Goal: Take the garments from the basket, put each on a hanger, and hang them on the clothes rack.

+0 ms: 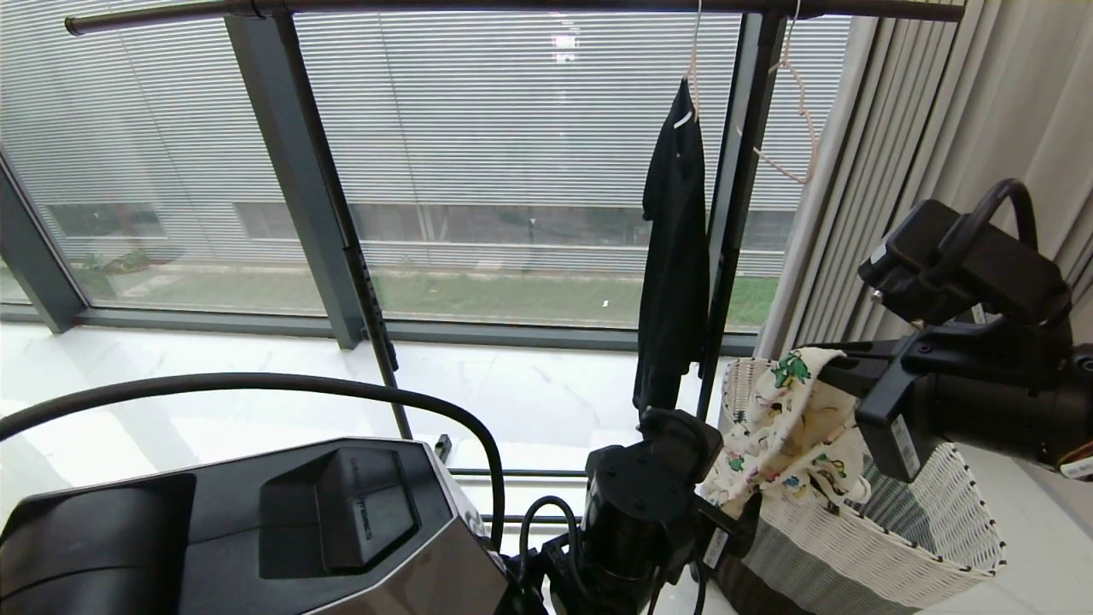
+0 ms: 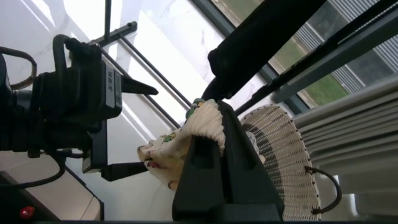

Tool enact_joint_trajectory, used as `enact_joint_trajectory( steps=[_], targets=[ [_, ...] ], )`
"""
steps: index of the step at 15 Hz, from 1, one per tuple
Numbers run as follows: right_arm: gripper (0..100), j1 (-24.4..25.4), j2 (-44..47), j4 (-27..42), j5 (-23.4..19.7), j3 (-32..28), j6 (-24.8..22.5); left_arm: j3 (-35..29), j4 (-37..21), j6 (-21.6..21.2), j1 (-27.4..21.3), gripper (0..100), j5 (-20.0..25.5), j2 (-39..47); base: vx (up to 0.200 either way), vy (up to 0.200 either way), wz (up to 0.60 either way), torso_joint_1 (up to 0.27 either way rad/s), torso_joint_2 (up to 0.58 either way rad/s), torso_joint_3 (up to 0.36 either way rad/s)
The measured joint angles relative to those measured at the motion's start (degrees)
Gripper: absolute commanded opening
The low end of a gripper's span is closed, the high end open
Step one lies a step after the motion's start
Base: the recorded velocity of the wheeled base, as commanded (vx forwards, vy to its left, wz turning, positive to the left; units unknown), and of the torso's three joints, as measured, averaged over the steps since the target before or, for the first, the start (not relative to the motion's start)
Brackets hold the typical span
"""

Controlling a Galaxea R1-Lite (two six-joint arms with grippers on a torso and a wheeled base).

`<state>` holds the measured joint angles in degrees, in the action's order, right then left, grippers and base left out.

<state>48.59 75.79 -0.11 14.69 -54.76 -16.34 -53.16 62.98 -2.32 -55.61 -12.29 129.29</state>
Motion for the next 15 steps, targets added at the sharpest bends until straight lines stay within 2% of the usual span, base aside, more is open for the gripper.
enact_joint_trajectory(
  steps=[1, 3, 5, 9, 15],
  targets=[
    [0, -0.57, -0.10, -0.02, -0.68, 0.00, 0.00, 0.09, 0.79, -0.59, -0.22, 100, 0.00, 0.23, 0.000, 0.000, 0.00, 0.000, 0.00, 0.000],
    [0, -3.39, -0.05, -0.02, -2.84, 0.02, -0.02, 1.90, 7.85, -5.78, -1.30, 100, 0.06, 0.45, 0.000, 0.000, 0.00, 0.000, 0.00, 0.000],
    [0, -5.84, 0.20, -0.02, -4.29, 0.05, -0.05, 5.05, 13.09, -8.22, -2.16, 100, 0.30, 0.45, 0.000, 0.000, 0.00, 0.000, 0.00, 0.000],
    [0, -7.97, 0.62, 0.00, -5.30, 0.30, -0.11, 9.42, 14.53, -8.33, -2.73, 100, 2.17, -2.86, 0.000, 0.000, 0.00, 0.000, 0.00, 0.000],
    [0, -6.17, 0.89, -0.02, -6.38, 0.20, -1.56, 7.00, 13.45, -8.33, -0.69, 100, 3.21, -3.41, 0.000, 0.000, 0.00, 0.000, 0.00, 0.000]
  ],
)
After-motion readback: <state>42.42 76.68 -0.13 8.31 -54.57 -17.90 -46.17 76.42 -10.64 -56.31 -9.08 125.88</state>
